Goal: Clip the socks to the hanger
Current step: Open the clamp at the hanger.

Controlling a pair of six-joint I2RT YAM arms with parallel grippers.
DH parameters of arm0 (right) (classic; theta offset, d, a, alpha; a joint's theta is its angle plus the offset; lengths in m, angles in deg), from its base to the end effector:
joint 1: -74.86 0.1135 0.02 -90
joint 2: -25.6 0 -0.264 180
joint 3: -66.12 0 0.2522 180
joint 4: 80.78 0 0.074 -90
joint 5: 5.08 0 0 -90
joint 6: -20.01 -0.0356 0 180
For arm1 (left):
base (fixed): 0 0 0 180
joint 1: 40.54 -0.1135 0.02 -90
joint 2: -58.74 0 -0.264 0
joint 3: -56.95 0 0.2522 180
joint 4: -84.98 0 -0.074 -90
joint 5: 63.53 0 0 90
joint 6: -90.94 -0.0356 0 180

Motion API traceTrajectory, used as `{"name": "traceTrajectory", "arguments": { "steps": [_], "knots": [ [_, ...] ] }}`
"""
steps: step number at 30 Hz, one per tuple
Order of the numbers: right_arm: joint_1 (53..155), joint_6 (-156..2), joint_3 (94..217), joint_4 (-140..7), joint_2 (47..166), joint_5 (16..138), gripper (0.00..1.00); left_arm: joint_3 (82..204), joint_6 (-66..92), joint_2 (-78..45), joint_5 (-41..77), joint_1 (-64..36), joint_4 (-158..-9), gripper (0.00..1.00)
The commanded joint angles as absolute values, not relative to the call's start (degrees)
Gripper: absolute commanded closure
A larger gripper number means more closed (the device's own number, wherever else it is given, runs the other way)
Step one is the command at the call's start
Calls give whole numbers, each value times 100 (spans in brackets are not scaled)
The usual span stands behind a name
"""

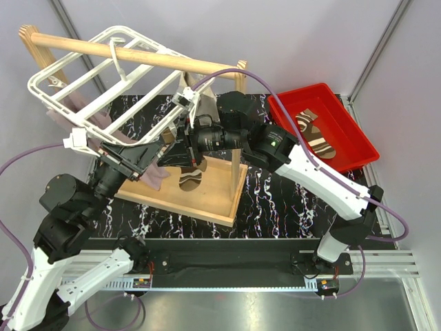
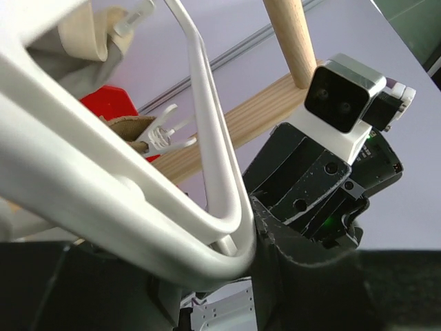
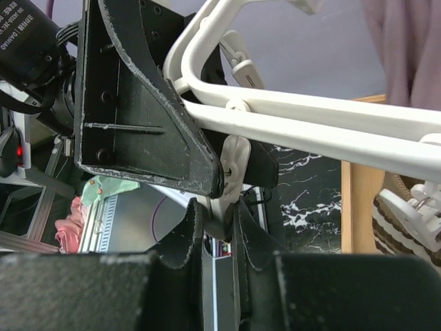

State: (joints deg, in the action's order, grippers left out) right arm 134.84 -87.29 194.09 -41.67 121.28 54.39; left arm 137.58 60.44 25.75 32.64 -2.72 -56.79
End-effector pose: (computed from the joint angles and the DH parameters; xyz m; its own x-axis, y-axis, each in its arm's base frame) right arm 0.1661 0.3236 0.4985 -0.3536 -0.0999 -0.9301 -0.9353 0.0250 0.3529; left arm 0.0627 -0.0438 0.4615 -0.3876 -0.7836 -0.4856 0.3782 0.3452 -0.8590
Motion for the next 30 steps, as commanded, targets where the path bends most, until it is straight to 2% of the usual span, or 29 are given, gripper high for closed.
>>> {"name": "traceTrajectory", "arguments": {
  "steps": [1,2,5,6,8,10,12,21,30],
  "knots": [
    [13515,-8642,19537,-4038,12043,5292,100,13804,5666,2491,3314,-284,-5920,94],
    [13524,-8642,19511,-4047,12026,5327,95,13804,5666,2491,3323,-284,-5859,100],
    [13515,-8642,19405,-4091,11920,5582,65,13813,5675,2508,3420,-284,-5780,100],
    [13524,-8616,19379,-4022,11859,5739,51,13821,5675,2517,3472,-284,-5762,100],
    [13515,-8520,19405,-3898,11789,5915,43,13804,5683,2543,3552,-284,-5657,100],
    [13524,-8458,19300,-3793,11578,6056,29,13821,5675,2535,3622,-275,-5613,100],
    [13515,-8388,19046,-3810,11298,6311,23,13865,5666,2508,3648,-284,-5498,100],
    [13515,-8308,18448,-3853,10602,6927,22,14067,5815,2412,3869,-284,-5076,100],
    [13524,-9283,18368,-5170,11251,5829,22,13901,5841,2490,3745,-284,-5375,100]
  ]
}}
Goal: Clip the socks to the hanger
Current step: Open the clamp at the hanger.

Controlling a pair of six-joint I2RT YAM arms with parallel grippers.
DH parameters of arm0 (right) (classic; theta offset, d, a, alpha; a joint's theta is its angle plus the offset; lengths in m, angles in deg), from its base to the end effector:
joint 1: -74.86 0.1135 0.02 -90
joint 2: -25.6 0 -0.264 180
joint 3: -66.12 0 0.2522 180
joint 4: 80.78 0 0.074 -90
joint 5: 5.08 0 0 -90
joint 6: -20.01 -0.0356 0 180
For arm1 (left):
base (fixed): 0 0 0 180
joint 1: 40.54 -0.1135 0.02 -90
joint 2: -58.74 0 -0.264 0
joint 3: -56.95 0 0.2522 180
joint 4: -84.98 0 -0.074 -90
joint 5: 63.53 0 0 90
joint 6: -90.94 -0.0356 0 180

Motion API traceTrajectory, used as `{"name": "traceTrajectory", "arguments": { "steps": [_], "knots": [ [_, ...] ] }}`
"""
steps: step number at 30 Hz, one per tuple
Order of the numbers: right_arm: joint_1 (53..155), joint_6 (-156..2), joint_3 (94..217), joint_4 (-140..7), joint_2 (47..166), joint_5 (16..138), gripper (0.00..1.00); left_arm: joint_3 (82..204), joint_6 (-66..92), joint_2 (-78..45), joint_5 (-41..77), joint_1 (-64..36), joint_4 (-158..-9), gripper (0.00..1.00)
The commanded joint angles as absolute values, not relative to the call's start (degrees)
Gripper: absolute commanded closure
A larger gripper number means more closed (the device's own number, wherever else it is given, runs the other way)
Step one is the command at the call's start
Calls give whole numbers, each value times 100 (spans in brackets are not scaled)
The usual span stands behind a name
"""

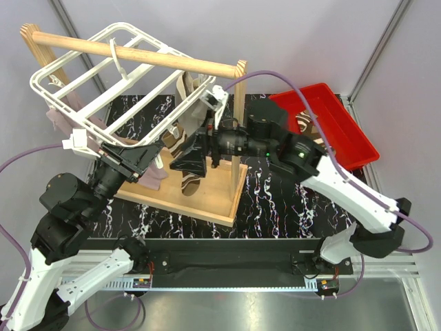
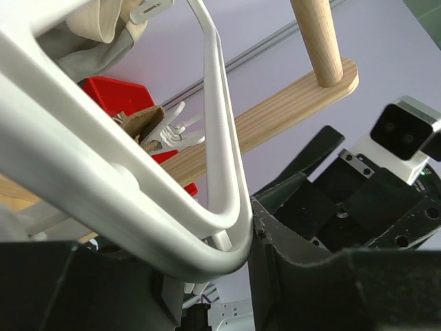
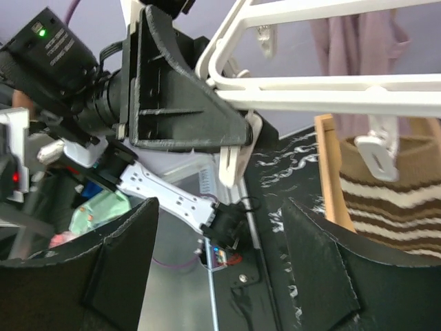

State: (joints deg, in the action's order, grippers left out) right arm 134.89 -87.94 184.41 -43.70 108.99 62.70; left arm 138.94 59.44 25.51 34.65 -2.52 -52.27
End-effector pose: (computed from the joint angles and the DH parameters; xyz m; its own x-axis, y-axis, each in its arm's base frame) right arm 0.1399 0.2695 0.5160 -0.3234 0.0103 -0.9462 -0.9367 0.1387 0.3216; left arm 0.0615 -0.0416 0.4593 -0.3817 -0.7729 -0.5069 0.3306 0.3980 -0.8557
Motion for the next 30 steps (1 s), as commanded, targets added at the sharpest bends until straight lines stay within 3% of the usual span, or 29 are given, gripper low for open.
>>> {"name": "traceTrajectory", "arguments": {
  "steps": [1,8,13,16,21,23,24,25,28,30],
  "knots": [
    [13515,-9449,18394,-5251,11322,5811,21,13883,5842,2508,3737,-284,-5410,100],
    [13524,-9670,18596,-5453,11779,5776,25,13900,5868,2508,3701,-275,-5393,100],
    [13541,-9758,18535,-5541,11824,5697,38,13892,5868,2526,3701,-275,-5419,100],
    [13541,-9802,18412,-5673,11718,5705,54,13883,5868,2534,3693,-275,-5428,100],
    [13541,-9864,18350,-5708,11657,5609,100,13813,5842,2613,3710,-275,-5463,100],
    [13533,-9873,18368,-5595,11648,5617,100,13769,5772,2675,3666,-275,-5489,100],
    [13533,-9873,18385,-5533,11639,5644,100,13760,5736,2710,3649,-284,-5481,93],
    [13533,-9864,18411,-5472,11630,5713,100,13716,5701,2806,3649,-284,-5463,67],
    [13541,-9803,18578,-5147,11630,5714,100,13620,5683,3043,3754,-284,-5296,33],
    [13533,-9776,18763,-4875,11665,5732,100,13584,5762,3158,3833,-275,-5191,25]
  ]
}}
